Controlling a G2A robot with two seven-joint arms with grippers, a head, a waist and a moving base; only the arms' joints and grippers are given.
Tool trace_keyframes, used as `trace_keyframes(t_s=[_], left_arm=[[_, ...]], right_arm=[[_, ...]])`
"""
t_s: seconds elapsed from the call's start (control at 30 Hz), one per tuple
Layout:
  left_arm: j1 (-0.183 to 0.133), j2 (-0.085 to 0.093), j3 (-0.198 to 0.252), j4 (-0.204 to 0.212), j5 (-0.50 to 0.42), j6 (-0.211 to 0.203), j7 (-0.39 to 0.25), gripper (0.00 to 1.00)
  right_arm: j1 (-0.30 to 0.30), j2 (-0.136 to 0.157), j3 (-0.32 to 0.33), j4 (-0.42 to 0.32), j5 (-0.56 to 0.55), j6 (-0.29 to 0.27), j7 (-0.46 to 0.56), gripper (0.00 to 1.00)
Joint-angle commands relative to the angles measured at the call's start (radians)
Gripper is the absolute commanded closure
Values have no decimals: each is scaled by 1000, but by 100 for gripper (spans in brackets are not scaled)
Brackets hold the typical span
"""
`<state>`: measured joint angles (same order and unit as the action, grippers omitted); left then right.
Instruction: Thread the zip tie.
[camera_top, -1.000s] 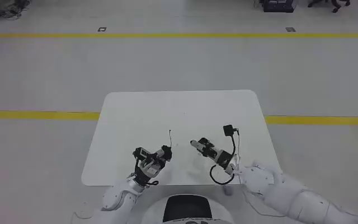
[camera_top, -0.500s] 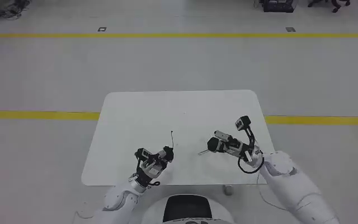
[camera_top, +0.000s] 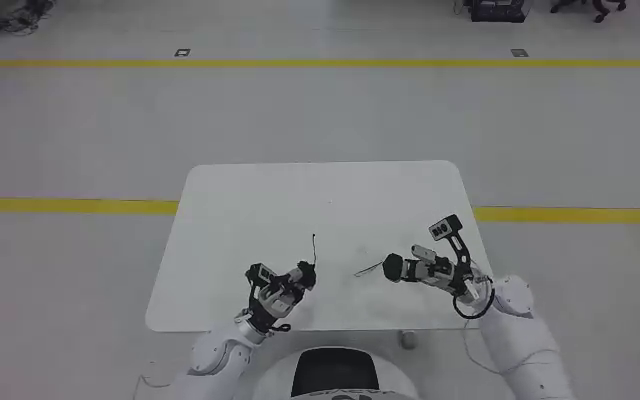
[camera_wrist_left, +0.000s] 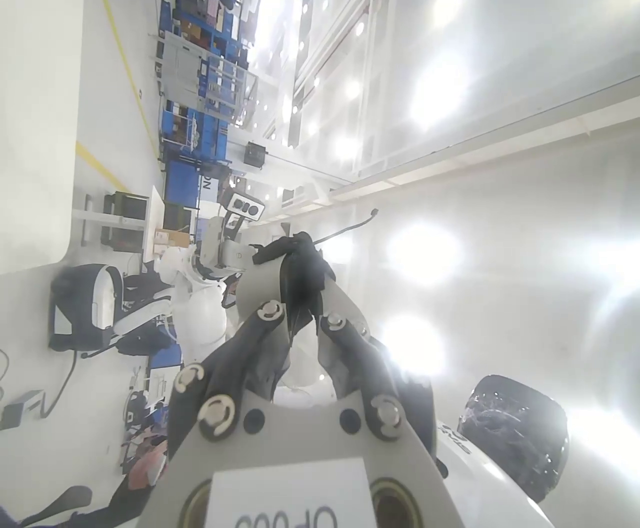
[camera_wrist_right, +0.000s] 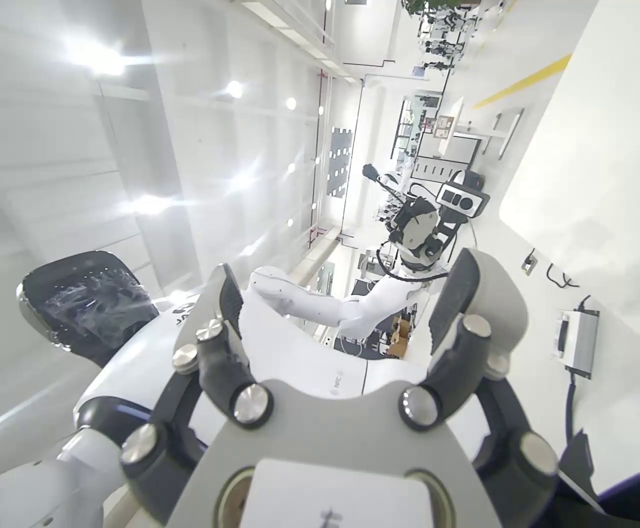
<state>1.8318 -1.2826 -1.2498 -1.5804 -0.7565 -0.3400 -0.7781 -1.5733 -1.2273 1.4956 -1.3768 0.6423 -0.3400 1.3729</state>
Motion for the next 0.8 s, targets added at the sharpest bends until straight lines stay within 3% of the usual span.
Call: trace_keyframes(t_s=[0.0,0.13,0.23,0.4,0.53,0.6,0.77], left_arm=[[0,0,0,0,0,0,0,100],[-26,-6,48,18,-8,0,5,100],[-54,-17,91,27,-25,0,-18,100],[-95,-49,142,75,-110,0,-73,100],[-118,-80,160,132,-213,0,-136,100],[-130,-91,158,153,-194,0,-150,100],[-130,-91,158,153,-194,0,-150,100]], right_arm=[[0,0,0,0,0,0,0,0],[4,-7,-44,52,68,44,6,0],[26,-17,-122,110,212,78,17,0],[65,-18,-244,175,383,100,17,0],[93,-12,-314,218,458,102,17,0],[109,-9,-347,224,472,103,17,0],[109,-9,-347,224,472,103,17,0]])
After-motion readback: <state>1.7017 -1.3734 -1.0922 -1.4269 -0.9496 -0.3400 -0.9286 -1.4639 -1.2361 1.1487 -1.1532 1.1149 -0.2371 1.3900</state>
